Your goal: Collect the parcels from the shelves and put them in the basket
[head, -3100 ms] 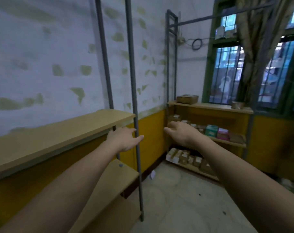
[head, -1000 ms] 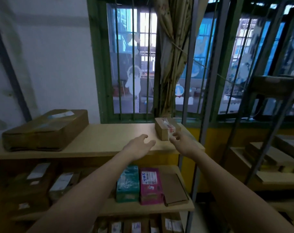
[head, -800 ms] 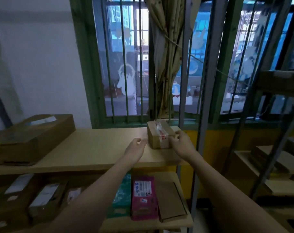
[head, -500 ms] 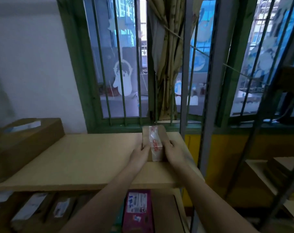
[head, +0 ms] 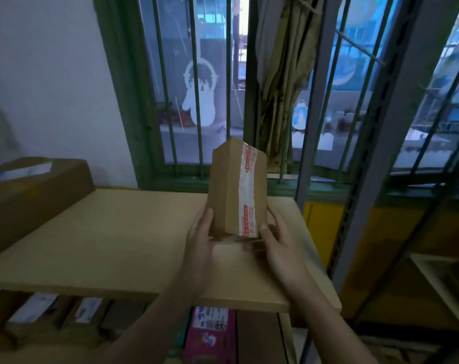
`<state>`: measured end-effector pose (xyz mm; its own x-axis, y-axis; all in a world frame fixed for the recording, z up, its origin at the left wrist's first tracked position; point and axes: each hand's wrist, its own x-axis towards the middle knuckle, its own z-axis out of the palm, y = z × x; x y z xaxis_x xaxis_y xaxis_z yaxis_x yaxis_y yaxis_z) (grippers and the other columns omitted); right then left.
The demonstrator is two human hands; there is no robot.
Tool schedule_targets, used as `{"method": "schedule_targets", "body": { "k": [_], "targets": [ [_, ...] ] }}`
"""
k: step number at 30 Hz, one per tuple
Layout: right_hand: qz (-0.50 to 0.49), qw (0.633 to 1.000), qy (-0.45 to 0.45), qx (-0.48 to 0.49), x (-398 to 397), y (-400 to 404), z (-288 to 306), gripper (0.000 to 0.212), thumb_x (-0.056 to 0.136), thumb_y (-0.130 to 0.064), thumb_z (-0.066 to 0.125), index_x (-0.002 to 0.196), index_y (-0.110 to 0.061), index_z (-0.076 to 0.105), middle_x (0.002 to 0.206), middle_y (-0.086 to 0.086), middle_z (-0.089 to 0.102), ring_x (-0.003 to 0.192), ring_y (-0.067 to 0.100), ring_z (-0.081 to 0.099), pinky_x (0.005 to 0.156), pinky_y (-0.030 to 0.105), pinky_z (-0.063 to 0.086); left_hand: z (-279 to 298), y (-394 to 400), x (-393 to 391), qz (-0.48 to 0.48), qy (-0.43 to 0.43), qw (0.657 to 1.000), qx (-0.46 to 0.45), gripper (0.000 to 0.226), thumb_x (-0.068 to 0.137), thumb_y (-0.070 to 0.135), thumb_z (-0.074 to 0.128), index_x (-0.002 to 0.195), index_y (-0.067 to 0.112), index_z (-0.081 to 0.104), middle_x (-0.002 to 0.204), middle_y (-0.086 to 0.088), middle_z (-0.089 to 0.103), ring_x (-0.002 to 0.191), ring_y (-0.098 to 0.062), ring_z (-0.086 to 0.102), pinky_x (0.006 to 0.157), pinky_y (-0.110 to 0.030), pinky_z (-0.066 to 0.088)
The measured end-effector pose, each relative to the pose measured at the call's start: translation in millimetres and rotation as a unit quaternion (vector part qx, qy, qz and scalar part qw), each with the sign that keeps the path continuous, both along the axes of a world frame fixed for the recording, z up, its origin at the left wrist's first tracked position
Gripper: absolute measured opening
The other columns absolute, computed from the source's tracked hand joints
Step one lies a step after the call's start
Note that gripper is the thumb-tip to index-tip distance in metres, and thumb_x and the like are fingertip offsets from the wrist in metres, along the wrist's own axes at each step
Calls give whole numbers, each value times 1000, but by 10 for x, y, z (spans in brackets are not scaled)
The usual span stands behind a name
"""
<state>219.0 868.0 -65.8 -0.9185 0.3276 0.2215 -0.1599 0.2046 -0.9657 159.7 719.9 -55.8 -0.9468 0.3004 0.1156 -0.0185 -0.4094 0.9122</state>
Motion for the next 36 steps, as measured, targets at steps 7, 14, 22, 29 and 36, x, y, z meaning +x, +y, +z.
{"method": "schedule_targets", "body": {
  "k": [7, 14, 22, 29, 36],
  "targets": [
    [38, 999, 5, 12, 25, -17, 37, 66, 83, -76, 52, 140, -45, 43, 142, -17, 46, 120, -10, 50, 99, 22, 46, -31, 14, 61, -27, 153, 982, -106, 56, 89, 43, 62, 142, 42, 43, 144, 11, 54, 132, -9, 52, 107, -34, 46],
    [47, 996, 8, -70, 70, -53, 28, 46, 88, -57, 60, 126, -31, 60, 122, -12, 70, 114, 6, 64, 102, 39, 50, -86, 34, -21, 82, 183, 965, -169, 44, 90, 56, 61, 132, 44, 54, 143, 11, 48, 128, -1, 49, 102, -23, 47],
    [59, 983, 10, -175, 69, -89, 63, 55, 88, -58, 45, 139, -37, 45, 128, -5, 66, 108, 20, 70, 77, 52, 61, -38, -23, 11, 24, 8, 999, -37, 57, 79, 35, 73, 133, 26, 58, 116, 0, 74, 103, -19, 72, 81, -35, 59],
    [54, 990, 24, -126, 88, -120, 72, 66, 92, -43, 56, 150, -46, 26, 123, -3, 66, 105, 17, 71, 77, 48, 62, -83, -35, -27, 74, 34, 995, -53, 57, 82, 27, 75, 134, 28, 53, 121, 1, 70, 104, -17, 71, 82, -33, 60],
    [54, 988, 8, -141, 109, -96, 138, 52, 101, -35, 52, 148, -42, 32, 118, -6, 70, 101, 23, 72, 72, 51, 60, -77, -121, -43, 21, 32, 997, -65, 46, 93, 35, 64, 137, 34, 51, 124, 1, 69, 107, -18, 70, 81, -34, 58]
  ]
}}
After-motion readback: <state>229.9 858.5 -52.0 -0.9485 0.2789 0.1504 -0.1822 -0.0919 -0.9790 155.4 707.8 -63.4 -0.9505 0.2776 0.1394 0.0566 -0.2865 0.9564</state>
